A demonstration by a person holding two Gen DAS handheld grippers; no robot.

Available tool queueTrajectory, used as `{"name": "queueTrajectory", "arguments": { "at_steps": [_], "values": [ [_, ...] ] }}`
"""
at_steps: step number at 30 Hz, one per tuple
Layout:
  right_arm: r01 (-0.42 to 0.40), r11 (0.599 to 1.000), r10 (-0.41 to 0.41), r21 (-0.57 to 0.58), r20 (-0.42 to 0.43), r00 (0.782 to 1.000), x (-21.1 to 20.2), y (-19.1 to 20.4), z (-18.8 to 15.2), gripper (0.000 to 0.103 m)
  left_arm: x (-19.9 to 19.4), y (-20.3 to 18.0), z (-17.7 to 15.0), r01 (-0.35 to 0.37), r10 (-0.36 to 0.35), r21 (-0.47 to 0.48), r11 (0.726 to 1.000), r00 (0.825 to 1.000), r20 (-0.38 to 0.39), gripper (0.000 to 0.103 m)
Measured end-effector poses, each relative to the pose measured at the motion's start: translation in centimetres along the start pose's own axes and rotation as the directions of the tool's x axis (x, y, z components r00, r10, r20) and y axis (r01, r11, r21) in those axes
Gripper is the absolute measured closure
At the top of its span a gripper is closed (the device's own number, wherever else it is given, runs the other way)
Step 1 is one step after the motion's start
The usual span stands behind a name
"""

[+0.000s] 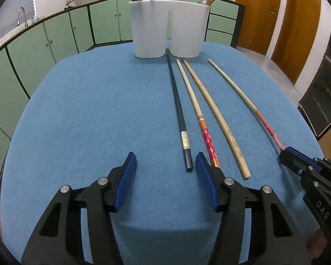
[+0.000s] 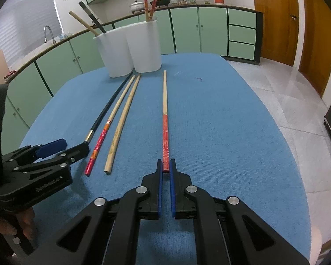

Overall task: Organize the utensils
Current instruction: 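Grasp the red-banded wooden chopstick with the right tool while the left tool grasps a black chopstick, then lift both chopsticks and carry them over the white holder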

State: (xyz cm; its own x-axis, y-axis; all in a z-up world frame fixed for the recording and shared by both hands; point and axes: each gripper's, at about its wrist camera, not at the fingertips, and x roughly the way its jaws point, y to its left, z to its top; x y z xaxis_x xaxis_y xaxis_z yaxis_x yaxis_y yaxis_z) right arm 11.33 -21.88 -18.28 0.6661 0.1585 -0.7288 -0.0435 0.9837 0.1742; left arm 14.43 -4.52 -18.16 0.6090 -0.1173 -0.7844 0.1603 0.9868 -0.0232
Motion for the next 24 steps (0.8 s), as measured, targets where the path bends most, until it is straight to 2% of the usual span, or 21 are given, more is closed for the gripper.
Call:
{"name": "queueTrajectory", "arguments": {
  "at_steps": [2, 4, 6, 9, 18, 24],
  "values": [
    [-0.006, 1.000, 0.006, 0.007, -0.003, 1.000, 0.0, -0.1, 0.1, 0.097, 0.0, -0.2, 0.1, 0.003, -0.003, 0.002, 1.000, 1.000, 0.000, 0.056],
    [-0.010, 1.000, 0.010, 0.013, -0.007, 1.000, 0.1, -0.3, 0.1, 0.097, 0.0, -0.4, 0.2, 0.008, -0.008, 0.007, 1.000, 1.000, 0.002, 0.066],
    [-0.013, 1.000, 0.013, 0.017, -0.009, 1.000, 0.1, -0.4, 0.2, 0.097, 0.0, -0.8, 0.2, 0.017, -0.017, 0.013, 1.000, 1.000, 0.004, 0.083],
    [-0.013, 1.000, 0.013, 0.022, -0.010, 1.000, 0.1, -0.5, 0.3, 0.097, 0.1, -1.1, 0.3, 0.022, -0.022, 0.014, 1.000, 1.000, 0.004, 0.097],
    [0.004, 1.000, -0.005, 0.017, 0.017, 1.000, -0.9, -0.5, 0.5, 0.097, -0.8, -0.6, 0.3, 0.025, -0.025, -0.002, 1.000, 1.000, 0.012, 0.097],
    [0.024, 0.999, -0.023, -0.023, 0.064, 0.998, -2.4, 0.2, 1.2, 0.097, -4.3, -0.1, 0.6, 0.013, -0.015, 0.018, 1.000, 0.996, 0.086, 0.097]
  ]
}}
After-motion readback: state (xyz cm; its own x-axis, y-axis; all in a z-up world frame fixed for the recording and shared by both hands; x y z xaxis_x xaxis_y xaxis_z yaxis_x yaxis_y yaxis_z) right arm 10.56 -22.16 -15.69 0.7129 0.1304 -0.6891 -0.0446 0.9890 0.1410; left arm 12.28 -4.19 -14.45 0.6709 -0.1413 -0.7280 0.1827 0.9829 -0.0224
